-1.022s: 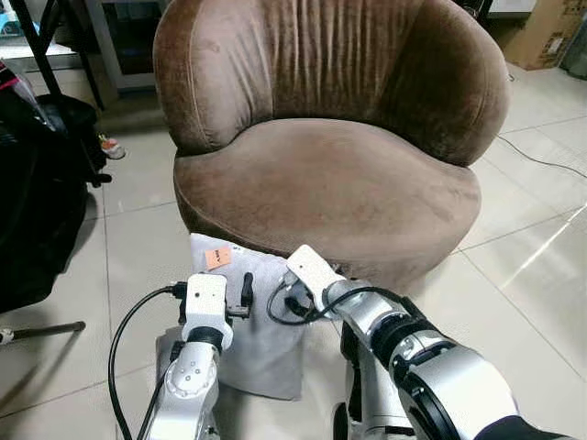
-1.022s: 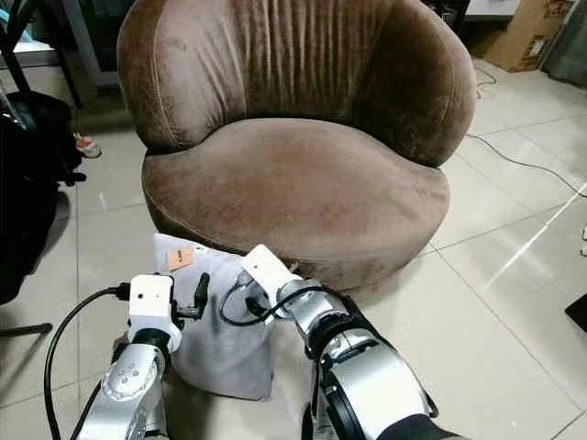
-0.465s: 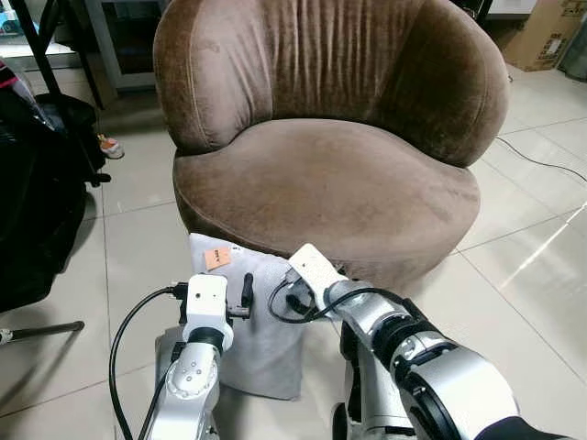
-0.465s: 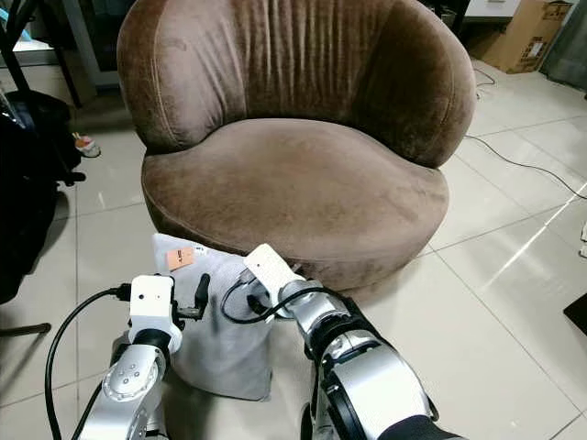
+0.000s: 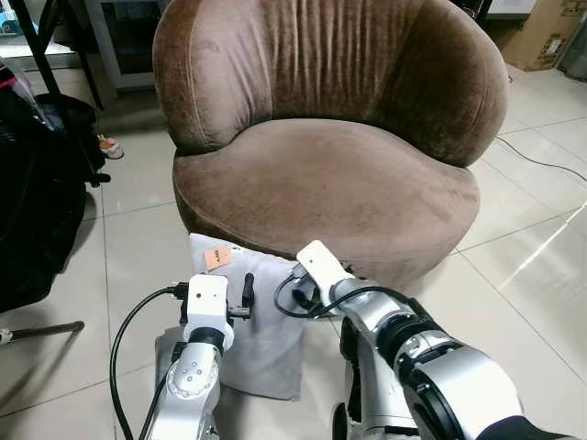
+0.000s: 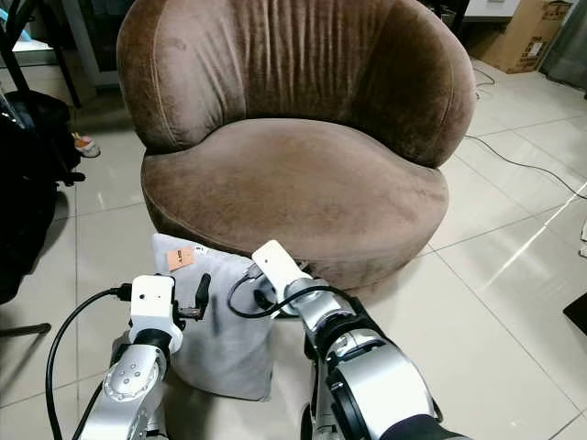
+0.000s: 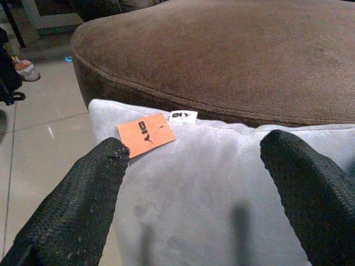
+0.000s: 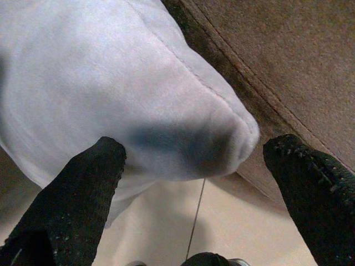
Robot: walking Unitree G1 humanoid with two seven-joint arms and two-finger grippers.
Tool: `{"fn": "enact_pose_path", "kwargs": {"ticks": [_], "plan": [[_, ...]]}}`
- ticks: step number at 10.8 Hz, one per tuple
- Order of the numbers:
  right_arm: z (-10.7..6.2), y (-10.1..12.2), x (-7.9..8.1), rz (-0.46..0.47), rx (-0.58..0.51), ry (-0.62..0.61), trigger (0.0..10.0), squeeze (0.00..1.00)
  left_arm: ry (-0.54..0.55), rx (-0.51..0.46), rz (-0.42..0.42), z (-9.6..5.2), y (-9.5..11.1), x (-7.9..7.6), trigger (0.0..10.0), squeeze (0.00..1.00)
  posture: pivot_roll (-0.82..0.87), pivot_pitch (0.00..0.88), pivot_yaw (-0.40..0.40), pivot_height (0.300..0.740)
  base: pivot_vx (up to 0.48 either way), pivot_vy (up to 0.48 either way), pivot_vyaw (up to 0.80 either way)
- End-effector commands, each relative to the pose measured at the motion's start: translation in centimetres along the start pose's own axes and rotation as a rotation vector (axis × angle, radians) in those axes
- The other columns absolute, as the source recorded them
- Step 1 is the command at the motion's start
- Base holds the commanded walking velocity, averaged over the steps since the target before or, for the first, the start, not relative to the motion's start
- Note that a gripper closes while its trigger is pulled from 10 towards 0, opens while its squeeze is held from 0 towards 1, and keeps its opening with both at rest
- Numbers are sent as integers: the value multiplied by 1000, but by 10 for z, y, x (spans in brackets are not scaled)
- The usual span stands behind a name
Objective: Move the pillow to the sofa from floor
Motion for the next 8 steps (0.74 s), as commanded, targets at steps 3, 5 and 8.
{"fn": "enact_pose_path", "kwargs": {"ticks": [3, 5, 8], "plan": [[0, -11, 1, -32, 55, -12, 10000, 0, -10, 5, 1, -2, -3, -4, 10000, 0, -31, 0, -111, 435, 0, 0, 0], [0, -14, 3, -57, 86, -6, 10000, 0, -11, 4, -1, -1, -3, -6, 10000, 0, -33, 0, -114, 435, 0, 0, 0], [-2, -31, 8, -86, 188, 40, 10000, 0, -7, -2, -17, 0, -3, -12, 10000, 0, -20, 0, -160, 435, 0, 0, 0]]}}
Point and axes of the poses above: a point about 5 cm out from each wrist's last joint towards the gripper, its own z axis pointing out of the wrist towards the gripper, its own y axis along the axis of the wrist's last joint, x = y × z, the point moved 6 cm from there along z, pointing out of the wrist towards the gripper, and after that the axes turned 10 degrees about -z, right-handed, at the moved point
